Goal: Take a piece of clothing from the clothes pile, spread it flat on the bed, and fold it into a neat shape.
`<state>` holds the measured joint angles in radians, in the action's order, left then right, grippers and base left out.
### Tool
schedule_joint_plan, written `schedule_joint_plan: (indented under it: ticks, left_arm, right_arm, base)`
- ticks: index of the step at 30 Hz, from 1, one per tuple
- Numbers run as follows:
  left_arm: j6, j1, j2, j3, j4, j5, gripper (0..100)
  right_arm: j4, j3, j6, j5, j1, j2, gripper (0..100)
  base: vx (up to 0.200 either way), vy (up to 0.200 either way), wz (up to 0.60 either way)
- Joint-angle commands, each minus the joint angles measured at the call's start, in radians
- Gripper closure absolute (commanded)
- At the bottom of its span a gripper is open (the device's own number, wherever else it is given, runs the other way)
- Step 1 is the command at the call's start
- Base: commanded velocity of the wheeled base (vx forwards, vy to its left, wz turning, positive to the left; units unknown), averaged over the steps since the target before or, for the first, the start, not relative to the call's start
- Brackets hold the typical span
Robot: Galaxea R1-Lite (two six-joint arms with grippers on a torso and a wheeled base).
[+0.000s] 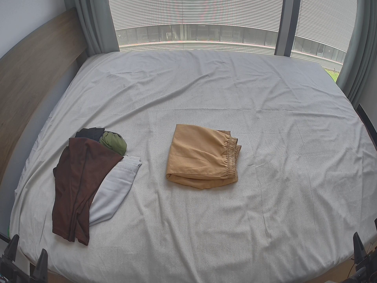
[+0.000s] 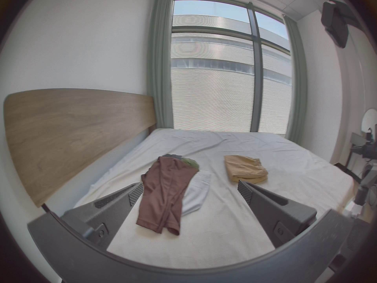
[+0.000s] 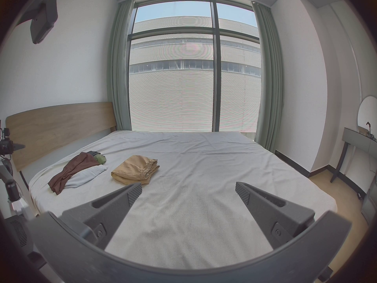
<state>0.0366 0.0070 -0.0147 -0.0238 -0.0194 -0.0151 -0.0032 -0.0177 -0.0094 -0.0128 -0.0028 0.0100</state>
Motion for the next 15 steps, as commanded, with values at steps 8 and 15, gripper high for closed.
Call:
schedule_joint_plan:
  ticks: [8,15]
  left_arm:
    - [-0.043,-0.004,0.01,0.024,0.015,0.032,0]
    - [-0.04,-0.004,0.01,0.024,0.015,0.035,0]
  right_arm:
    - [0.002,0.018,0.002,0.008,0.0,-0.01,0]
    - [0.002,0.018,-0.001,0.016,0.001,-0.01,0]
  base:
    - [0.0,0.0,0.0]
    - [0.0,0.0,0.0]
